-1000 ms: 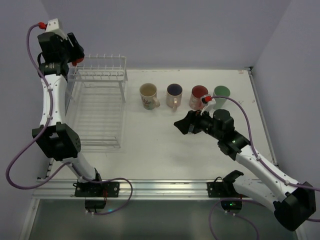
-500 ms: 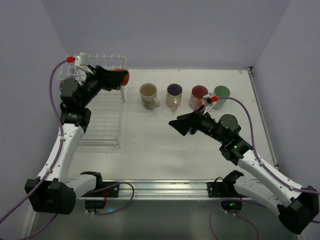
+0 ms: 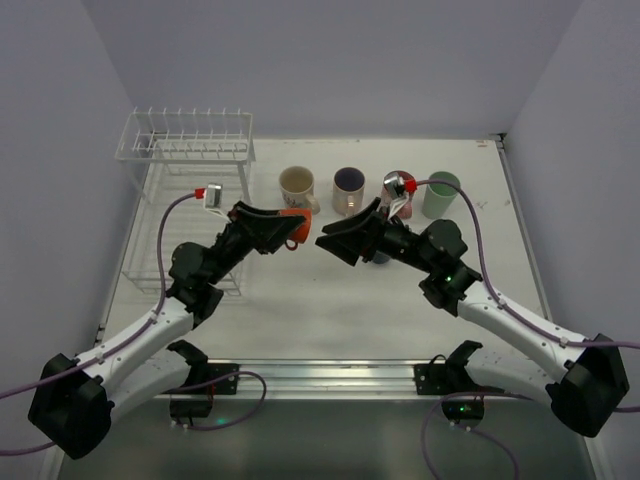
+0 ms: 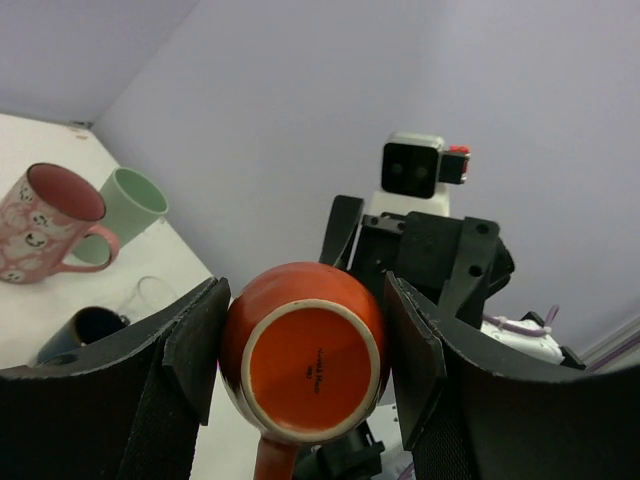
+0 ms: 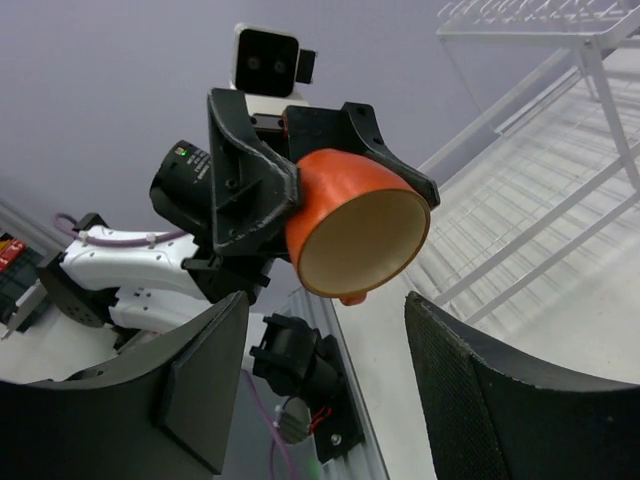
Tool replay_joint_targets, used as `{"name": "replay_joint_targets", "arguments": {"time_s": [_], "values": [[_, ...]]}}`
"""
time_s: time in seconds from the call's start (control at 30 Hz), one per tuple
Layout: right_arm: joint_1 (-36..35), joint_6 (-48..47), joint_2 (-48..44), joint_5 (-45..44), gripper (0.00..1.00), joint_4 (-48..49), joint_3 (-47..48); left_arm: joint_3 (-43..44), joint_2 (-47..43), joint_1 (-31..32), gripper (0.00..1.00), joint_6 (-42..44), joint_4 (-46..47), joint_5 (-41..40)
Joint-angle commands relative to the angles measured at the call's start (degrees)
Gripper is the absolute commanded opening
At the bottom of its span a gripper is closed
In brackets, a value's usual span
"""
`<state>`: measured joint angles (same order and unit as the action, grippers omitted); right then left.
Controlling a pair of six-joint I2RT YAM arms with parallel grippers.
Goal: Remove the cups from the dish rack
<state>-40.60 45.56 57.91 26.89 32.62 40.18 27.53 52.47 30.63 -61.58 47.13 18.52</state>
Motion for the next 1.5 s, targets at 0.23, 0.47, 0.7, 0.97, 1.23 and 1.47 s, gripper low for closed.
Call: {"name": "replay_joint_targets", "arguments": {"time_s": [0.23, 0.47, 0.7, 0.97, 1.23, 1.47], "values": [[-4.5, -3.0, 3.6, 2.1, 0.56, 2.9, 4.9, -1.1, 3.0, 4.3, 0.11, -0.8, 15.5, -10.1], [-5.2, -4.1, 5.9, 1.9, 0.53, 2.1, 6.7, -1.4, 4.0, 6.6, 0.1, -1.1, 16.9, -11.7], [-5.2, -7.6, 6.7, -0.3, 0.52, -0.5, 8.0, -2.0, 4.0, 8.8, 0.09, -1.7, 17.8, -12.6], [-5.2, -9.4, 7.7, -0.9, 0.27, -0.1, 9.7, -2.7, 4.7, 11.4, 0.12, -2.7, 19.0, -14.4], [-5.3, -11.2, 4.2, -2.5, 0.0, -4.3, 6.7, 0.1, -2.1, 11.4, 0.85, 5.2, 5.9, -17.2], [-5.2, -16.5, -1.5, -6.8, 0.0, -17.0, 4.6, 11.4, -9.6, 11.4, 1.0, 19.6, -22.8, -23.1]]}}
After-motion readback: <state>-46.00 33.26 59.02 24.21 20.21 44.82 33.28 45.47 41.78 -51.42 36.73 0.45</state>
